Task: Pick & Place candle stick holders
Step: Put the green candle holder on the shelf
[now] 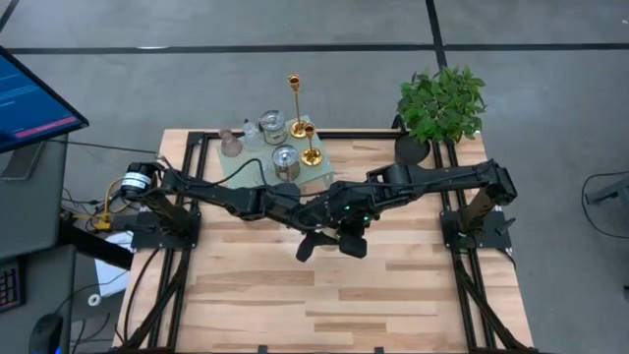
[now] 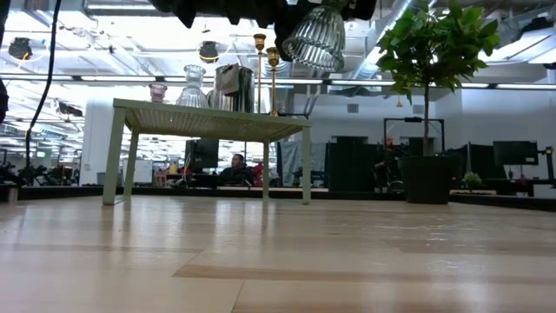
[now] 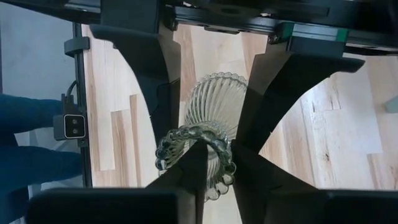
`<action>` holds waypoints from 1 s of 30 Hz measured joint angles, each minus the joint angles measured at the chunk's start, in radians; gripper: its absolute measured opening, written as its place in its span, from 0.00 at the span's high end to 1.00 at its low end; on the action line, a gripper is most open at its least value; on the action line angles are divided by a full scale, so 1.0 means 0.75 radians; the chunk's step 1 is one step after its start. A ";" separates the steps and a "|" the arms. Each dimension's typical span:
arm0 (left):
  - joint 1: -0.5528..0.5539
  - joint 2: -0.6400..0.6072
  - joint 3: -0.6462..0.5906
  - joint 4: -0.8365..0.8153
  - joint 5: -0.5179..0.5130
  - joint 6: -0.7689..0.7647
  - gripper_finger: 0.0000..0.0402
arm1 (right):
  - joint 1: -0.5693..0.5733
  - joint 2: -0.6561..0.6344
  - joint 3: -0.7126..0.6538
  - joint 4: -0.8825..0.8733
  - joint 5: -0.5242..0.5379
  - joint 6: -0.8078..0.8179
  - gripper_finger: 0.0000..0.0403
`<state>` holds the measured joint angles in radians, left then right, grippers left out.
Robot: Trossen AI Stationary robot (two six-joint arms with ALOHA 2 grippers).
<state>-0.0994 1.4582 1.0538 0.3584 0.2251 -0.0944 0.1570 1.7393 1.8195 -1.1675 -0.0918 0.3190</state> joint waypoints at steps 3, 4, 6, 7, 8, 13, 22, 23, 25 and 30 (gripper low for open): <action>0.001 0.000 0.000 0.015 -0.008 0.005 0.60 | 0.000 -0.014 0.022 -0.034 0.007 -0.008 0.81; 0.001 -0.001 0.002 0.026 -0.014 0.006 0.60 | 0.000 -0.020 0.037 -0.044 0.015 -0.008 0.79; 0.001 -0.005 0.005 0.036 -0.027 0.011 0.60 | 0.000 -0.028 0.066 -0.063 0.032 -0.008 0.75; 0.001 -0.005 0.005 0.041 -0.031 0.015 0.60 | 0.000 -0.031 0.081 -0.076 0.038 -0.006 0.72; 0.001 -0.005 0.006 0.046 -0.031 0.017 0.61 | 0.000 -0.032 0.094 -0.084 0.040 -0.005 0.70; 0.001 -0.001 -0.004 0.029 -0.025 0.010 0.63 | 0.001 -0.042 0.153 -0.114 0.054 -0.010 0.65; 0.004 0.001 -0.003 0.041 -0.045 0.010 0.65 | 0.001 -0.045 0.178 -0.142 0.095 -0.021 0.62; 0.004 0.002 -0.003 0.040 -0.055 0.011 0.65 | 0.001 -0.047 0.178 -0.144 0.097 -0.021 0.62; 0.004 0.001 -0.003 0.052 -0.056 0.011 0.65 | 0.011 -0.077 0.174 -0.168 0.119 -0.012 0.62; 0.003 -0.061 -0.004 0.017 -0.138 0.050 0.65 | 0.103 -0.254 0.178 -0.197 0.269 0.068 0.65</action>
<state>-0.0968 1.4126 1.0512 0.3711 0.1215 -0.0567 0.2340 1.5490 1.9529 -1.3150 0.1096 0.3699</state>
